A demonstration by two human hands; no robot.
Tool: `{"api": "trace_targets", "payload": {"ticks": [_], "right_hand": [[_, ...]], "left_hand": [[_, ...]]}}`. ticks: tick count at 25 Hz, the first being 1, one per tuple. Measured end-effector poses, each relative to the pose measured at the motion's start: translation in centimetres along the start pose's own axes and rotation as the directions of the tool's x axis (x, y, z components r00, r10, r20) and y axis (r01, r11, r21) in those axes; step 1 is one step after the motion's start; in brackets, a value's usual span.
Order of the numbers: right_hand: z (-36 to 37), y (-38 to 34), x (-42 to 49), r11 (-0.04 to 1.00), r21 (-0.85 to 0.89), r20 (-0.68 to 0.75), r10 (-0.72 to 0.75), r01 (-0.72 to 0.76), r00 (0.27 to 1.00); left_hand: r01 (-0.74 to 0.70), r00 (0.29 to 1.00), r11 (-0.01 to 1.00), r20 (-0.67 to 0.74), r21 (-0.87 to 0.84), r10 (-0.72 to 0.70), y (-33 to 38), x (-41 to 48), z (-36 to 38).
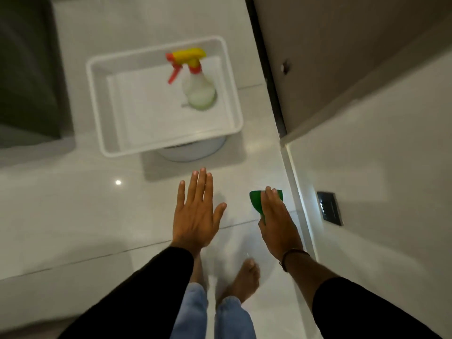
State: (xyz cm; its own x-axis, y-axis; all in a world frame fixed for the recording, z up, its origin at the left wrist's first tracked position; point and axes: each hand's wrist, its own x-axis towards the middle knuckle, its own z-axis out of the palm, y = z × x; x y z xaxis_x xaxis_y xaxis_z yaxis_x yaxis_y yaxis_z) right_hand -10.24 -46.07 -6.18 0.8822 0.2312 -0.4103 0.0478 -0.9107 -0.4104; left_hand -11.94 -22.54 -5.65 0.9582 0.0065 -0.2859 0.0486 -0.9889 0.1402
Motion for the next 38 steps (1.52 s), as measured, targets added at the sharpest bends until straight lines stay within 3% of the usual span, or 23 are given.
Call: {"api": "trace_targets", "payload": {"ticks": [8, 12, 17, 23, 31, 35, 38], "right_hand": [[-8.3, -17.7, 8.1, 0.96, -0.016, -0.086, -0.281, 0.28, 0.956], [-6.6, -23.7, 15.6, 0.936, -0.071, -0.093, -0.35, 0.345, 0.932], [-0.9, -27.3, 26.0, 0.895, -0.185, -0.006, -0.415, 0.407, 0.91], [4.0, -29.1, 32.5, 0.887, -0.349, 0.003, -0.321, 0.302, 0.947], [6.3, -28.3, 31.6, 0.859, -0.422, 0.068, -0.287, 0.288, 0.955], [4.5, -29.1, 30.4, 0.905, -0.314, 0.092, -0.272, 0.287, 0.958], [1.8, -28.9, 24.3, 0.96, -0.133, 0.023, -0.246, 0.247, 0.969]], "left_hand": [[0.192, 0.973, 0.978, -0.146, 0.082, -0.179, -9.9, 1.8, -12.5], [0.195, 0.972, 0.975, -0.155, 0.108, -0.177, -15.7, 7.0, -11.7], [0.174, 0.981, 0.98, -0.108, 0.092, -0.164, -21.3, 14.5, -7.9], [0.146, 0.975, 0.989, -0.173, 0.037, -0.138, -25.3, 17.6, -4.1], [0.107, 0.978, 0.994, -0.184, 0.029, -0.1, -25.5, 17.0, -2.2], [0.094, 0.983, 0.995, -0.16, 0.018, -0.09, -25.8, 16.8, -4.1], [0.068, 0.975, 0.997, -0.214, 0.02, -0.062, -23.9, 14.0, -7.4]]}}
